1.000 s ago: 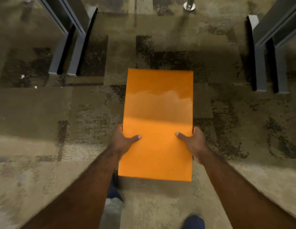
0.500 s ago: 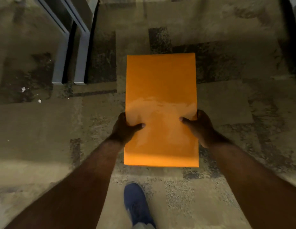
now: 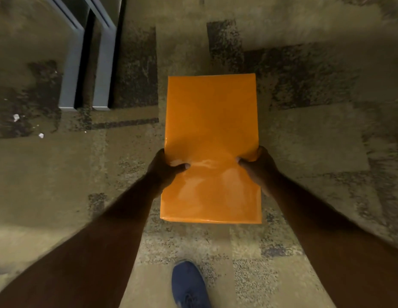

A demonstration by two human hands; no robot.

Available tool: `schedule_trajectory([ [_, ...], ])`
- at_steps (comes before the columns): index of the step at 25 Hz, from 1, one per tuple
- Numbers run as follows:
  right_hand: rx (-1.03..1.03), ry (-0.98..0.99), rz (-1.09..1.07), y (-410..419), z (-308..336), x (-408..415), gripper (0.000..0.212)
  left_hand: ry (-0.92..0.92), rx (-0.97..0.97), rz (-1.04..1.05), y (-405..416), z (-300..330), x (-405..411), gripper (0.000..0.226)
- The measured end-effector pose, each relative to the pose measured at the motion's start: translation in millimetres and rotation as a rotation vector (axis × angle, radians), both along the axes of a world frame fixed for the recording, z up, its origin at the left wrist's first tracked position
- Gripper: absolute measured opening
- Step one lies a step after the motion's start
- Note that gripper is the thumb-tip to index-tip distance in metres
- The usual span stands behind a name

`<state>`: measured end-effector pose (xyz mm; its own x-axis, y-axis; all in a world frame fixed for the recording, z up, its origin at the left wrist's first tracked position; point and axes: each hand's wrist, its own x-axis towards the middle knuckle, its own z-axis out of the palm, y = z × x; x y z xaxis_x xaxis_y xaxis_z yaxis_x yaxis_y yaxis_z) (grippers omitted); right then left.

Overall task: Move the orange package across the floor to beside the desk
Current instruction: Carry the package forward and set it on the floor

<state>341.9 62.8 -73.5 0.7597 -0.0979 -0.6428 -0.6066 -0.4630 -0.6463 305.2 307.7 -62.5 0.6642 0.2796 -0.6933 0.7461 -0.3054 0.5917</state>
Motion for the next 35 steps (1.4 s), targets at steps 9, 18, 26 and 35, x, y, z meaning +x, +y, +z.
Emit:
schedule_trajectory([
  [9, -0.076, -0.048, 0.046, 11.4, -9.9, -1.7, 0.071, -0.025, 0.055, -0.044, 4.9, -11.7, -3.8, 0.088],
  [18, -0.410, -0.187, 0.303, 21.8, 54.2, -57.1, 0.101, -0.078, 0.296, -0.286, 1.3, 44.2, -54.8, 0.105],
  [26, -0.565, -0.292, 0.807, 25.8, 102.3, -67.3, 0.090, -0.185, 0.454, -0.634, 14.7, 100.6, -71.8, 0.094],
  [35, -0.571, -0.376, 0.751, 10.9, 56.6, -28.5, 0.090, -0.251, 0.481, -0.560, 2.8, 50.0, -49.3, 0.091],
])
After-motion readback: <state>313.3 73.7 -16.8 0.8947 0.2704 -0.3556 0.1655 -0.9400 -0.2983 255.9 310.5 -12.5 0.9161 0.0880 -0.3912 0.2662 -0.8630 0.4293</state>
